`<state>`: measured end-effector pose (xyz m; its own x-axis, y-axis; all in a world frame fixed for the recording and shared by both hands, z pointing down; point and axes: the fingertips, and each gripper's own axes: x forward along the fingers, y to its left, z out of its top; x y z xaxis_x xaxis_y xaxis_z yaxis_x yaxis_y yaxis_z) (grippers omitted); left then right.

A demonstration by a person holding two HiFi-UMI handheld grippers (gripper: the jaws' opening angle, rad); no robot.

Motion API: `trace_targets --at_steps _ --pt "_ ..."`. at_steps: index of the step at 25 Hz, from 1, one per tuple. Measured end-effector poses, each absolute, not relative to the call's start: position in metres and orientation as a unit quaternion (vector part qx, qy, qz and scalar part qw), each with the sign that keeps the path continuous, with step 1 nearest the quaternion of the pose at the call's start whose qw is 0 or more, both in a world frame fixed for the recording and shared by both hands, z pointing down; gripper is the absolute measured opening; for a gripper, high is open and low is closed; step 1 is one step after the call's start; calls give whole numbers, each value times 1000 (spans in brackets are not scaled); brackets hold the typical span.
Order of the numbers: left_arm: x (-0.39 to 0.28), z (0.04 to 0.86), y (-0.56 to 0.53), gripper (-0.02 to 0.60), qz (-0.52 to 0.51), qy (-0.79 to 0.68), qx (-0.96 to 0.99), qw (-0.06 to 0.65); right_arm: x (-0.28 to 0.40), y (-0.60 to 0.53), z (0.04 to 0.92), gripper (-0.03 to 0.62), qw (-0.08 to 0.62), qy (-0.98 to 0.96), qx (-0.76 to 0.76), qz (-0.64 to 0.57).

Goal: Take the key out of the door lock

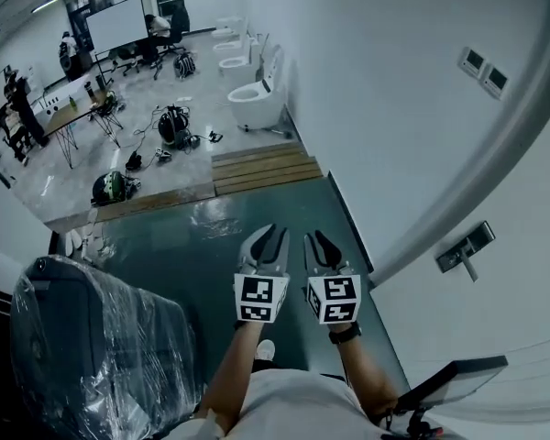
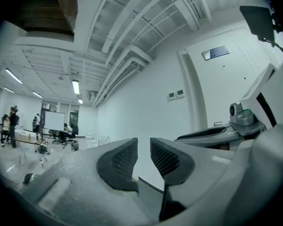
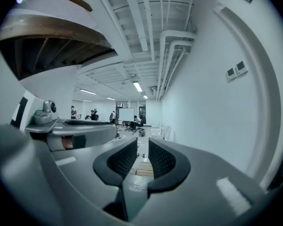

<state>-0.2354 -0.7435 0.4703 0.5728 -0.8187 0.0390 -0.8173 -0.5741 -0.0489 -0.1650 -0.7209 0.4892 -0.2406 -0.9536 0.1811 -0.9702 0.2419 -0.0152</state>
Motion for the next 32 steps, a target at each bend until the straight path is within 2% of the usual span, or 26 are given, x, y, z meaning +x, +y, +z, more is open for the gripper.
trace_targets --at_steps 4,9,11,14,17,21,26,32 --pt "-188 473 -788 80 -23 396 -918 6 -121 -749 490 69 73 -737 670 59" --pt "-82 493 -801 74 -31 281 -959 -25 -26 -732 500 67 87 -643 757 75" --pt "-29 498 -794 72 -35 240 -970 -28 22 -721 503 63 83 -608 786 81" --pt "57 498 -772 25 -31 172 -984 -22 95 -697 504 61 76 -556 824 82" --pt "140 495 -735 17 -31 90 -995 -11 163 -660 497 48 57 -498 862 75" --pt "217 488 -688 2 -29 9 -1000 8 237 -615 493 26 31 -436 896 75" --pt "278 492 -659 0 -34 -43 -998 16 293 -574 506 3 21 -377 921 91" --pt "332 499 -678 2 -37 -60 -997 41 318 -576 518 2 13 -344 933 106"
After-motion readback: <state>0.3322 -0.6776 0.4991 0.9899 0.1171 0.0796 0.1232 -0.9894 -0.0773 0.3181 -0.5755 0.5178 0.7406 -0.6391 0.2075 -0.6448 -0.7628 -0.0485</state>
